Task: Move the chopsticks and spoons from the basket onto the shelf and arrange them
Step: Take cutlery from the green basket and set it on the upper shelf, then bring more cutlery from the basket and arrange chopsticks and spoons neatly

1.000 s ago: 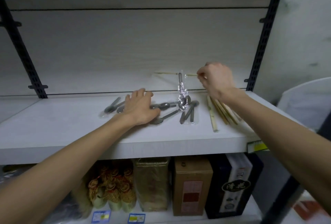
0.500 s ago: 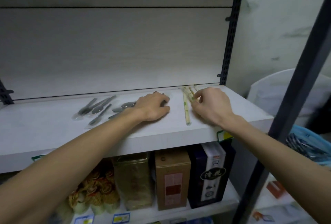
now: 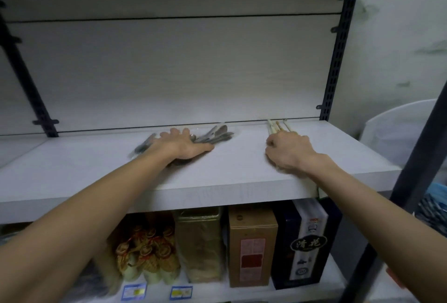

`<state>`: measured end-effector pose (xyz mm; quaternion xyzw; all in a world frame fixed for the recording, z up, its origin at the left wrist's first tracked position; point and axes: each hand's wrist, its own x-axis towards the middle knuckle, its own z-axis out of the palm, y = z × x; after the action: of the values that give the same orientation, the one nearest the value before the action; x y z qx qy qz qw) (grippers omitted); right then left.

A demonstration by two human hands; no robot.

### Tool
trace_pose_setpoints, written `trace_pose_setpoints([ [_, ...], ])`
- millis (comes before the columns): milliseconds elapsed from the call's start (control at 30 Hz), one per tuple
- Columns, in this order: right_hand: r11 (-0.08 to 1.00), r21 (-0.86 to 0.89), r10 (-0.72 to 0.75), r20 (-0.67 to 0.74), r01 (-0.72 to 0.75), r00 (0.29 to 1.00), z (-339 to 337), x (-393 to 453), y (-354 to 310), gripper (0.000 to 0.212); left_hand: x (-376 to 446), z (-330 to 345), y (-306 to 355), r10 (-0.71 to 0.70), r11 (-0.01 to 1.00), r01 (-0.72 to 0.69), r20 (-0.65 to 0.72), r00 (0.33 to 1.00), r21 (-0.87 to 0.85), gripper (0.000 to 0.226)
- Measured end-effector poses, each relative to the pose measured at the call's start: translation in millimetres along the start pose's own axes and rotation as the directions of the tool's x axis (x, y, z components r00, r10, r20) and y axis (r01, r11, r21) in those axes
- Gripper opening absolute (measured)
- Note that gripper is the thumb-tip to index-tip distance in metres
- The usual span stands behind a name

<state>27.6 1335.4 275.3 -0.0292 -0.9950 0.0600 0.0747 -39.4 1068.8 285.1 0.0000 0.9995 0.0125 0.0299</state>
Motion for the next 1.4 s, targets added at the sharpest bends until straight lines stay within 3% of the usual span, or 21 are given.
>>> trace_pose_setpoints([
  [67,0.998,-0.038,-0.048,-0.052,0.046,0.998,-2,1,-13,0.041,2,3,-18,0.008,0.998,-0.008,-0.006,1.000,-0.061,0.122],
  [167,0.968,0.144,-0.198,-0.062,0.205,0.978,3,5,-57,0.053,-3,5,-37,-0.002,0.998,-0.003,-0.076,0.997,-0.066,0.129],
  [267,0.925,0.319,-0.222,0.007,0.208,0.975,16,21,-107,0.051,-14,5,-61,-0.008,1.000,0.007,-0.088,0.996,-0.011,0.130],
  [400,0.932,0.303,-0.220,0.037,0.199,0.975,33,40,-152,0.051,-24,13,-98,-0.008,0.996,0.007,-0.012,1.000,-0.086,0.140],
  [567,0.941,0.249,-0.246,0.043,0.228,0.968,42,40,-181,0.048,-32,21,-127,0.055,0.969,-0.095,-0.179,0.982,-0.227,0.107],
  [667,0.903,0.345,-0.227,-0.118,0.254,0.967,39,22,-187,0.046,-43,16,-153,0.047,0.950,-0.159,-0.381,0.923,-0.269,0.094],
  [800,0.887,0.284,-0.272,-0.312,0.363,0.910,33,-23,-209,0.056,-83,19,-189,0.042,0.964,-0.187,-0.588,0.808,-0.189,0.078],
  [933,0.820,0.257,-0.359,-0.466,0.512,0.809,54,-77,-246,0.055,-146,49,-225,0.047,0.975,-0.187,-0.717,0.695,-0.118,0.060],
  [1033,0.749,0.235,-0.409,-0.572,0.619,0.712,94,-132,-274,0.056,-208,96,-256,0.006,0.993,-0.095,-0.777,0.629,-0.069,0.051],
  [1100,0.680,0.235,-0.496,-0.550,0.695,0.672,133,-168,-292,0.060,-248,136,-278,-0.038,0.999,-0.004,-0.760,0.649,-0.054,0.052],
  [1133,0.651,0.248,-0.539,-0.515,0.718,0.666,156,-183,-302,0.061,-266,157,-288,-0.068,0.998,0.047,-0.719,0.692,-0.049,0.054],
  [1200,0.636,0.284,-0.606,-0.391,0.717,0.693,200,-209,-323,0.062,-298,199,-308,-0.160,0.985,0.172,-0.568,0.807,-0.033,0.060],
  [1267,0.646,0.293,-0.668,-0.229,0.705,0.708,236,-229,-344,0.063,-329,236,-328,-0.290,0.953,0.299,-0.394,0.872,-0.041,0.064],
  [1400,0.693,0.240,-0.690,-0.053,0.680,0.722,288,-248,-379,0.065,-372,297,-374,-0.491,0.869,0.495,-0.149,0.858,-0.015,0.072],
])
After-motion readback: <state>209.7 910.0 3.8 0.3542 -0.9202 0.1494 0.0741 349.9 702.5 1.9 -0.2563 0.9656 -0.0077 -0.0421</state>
